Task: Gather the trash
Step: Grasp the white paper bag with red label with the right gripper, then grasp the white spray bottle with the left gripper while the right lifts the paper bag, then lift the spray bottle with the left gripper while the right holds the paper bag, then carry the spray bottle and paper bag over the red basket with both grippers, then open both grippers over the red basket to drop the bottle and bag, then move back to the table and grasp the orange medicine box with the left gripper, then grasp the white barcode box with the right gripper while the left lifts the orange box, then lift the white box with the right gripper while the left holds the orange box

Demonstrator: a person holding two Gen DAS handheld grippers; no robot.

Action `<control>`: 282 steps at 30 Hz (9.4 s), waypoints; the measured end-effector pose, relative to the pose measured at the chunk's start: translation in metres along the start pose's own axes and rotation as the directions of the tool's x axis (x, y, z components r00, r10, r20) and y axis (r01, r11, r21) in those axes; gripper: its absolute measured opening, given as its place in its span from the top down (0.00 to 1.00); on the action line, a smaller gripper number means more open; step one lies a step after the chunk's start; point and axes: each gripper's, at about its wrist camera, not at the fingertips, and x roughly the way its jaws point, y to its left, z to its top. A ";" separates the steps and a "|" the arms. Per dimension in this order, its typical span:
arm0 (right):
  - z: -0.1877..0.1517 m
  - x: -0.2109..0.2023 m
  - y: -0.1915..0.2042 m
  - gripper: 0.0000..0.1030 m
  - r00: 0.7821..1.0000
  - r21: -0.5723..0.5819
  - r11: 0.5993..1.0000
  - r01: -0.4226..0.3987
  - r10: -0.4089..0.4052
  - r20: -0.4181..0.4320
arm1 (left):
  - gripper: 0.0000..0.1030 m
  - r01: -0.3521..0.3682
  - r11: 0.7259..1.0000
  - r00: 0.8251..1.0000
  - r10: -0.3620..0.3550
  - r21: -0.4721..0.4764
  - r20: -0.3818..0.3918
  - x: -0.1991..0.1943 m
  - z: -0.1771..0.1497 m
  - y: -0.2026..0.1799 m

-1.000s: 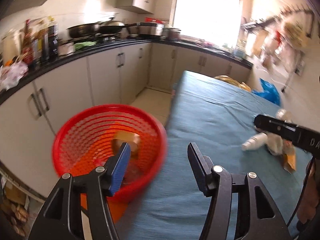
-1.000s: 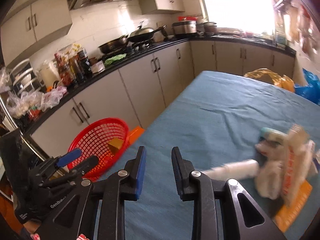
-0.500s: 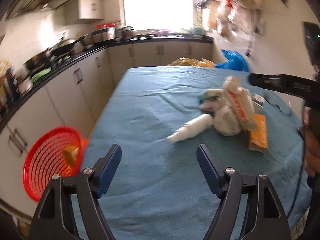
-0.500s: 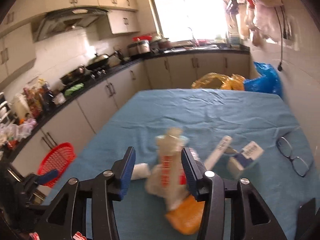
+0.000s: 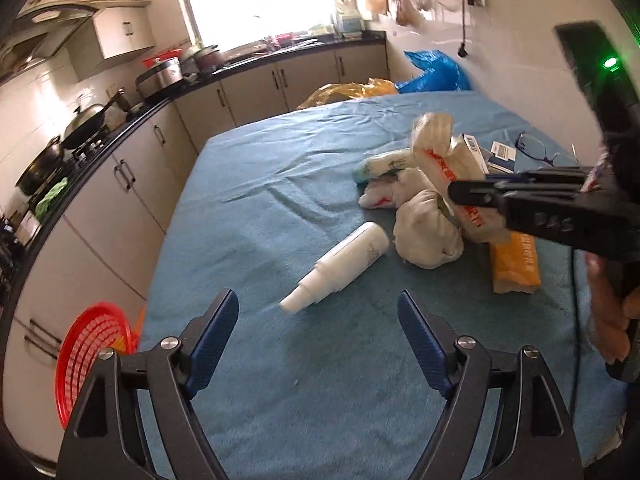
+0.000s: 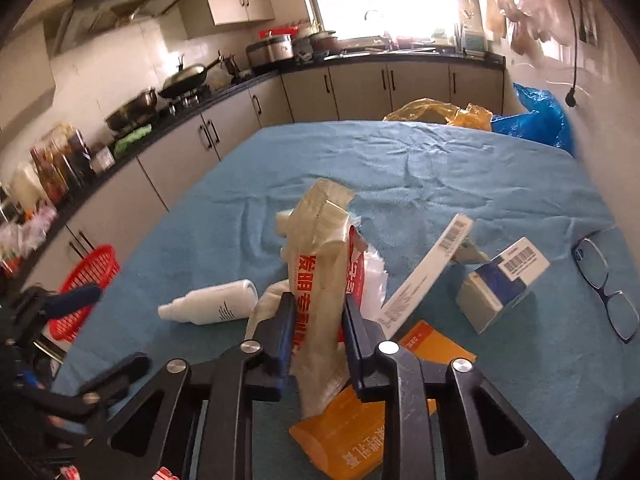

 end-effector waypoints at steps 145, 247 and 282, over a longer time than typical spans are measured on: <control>-0.006 0.002 0.145 0.57 0.981 -0.187 0.963 -0.192 0.190 -0.031 | 0.72 0.091 0.870 0.979 0.009 -0.484 0.202 -0.065 -0.078 0.143; -0.007 -0.058 -0.136 0.49 0.983 0.524 0.836 -0.165 0.093 0.161 | 0.55 0.315 0.947 0.948 -0.317 -0.062 -0.028 0.019 -0.002 -0.108; 0.008 -0.022 -0.043 0.86 0.988 0.220 0.971 -0.089 0.057 0.144 | 0.55 0.061 0.936 0.989 -0.008 -0.348 0.150 0.017 -0.021 0.017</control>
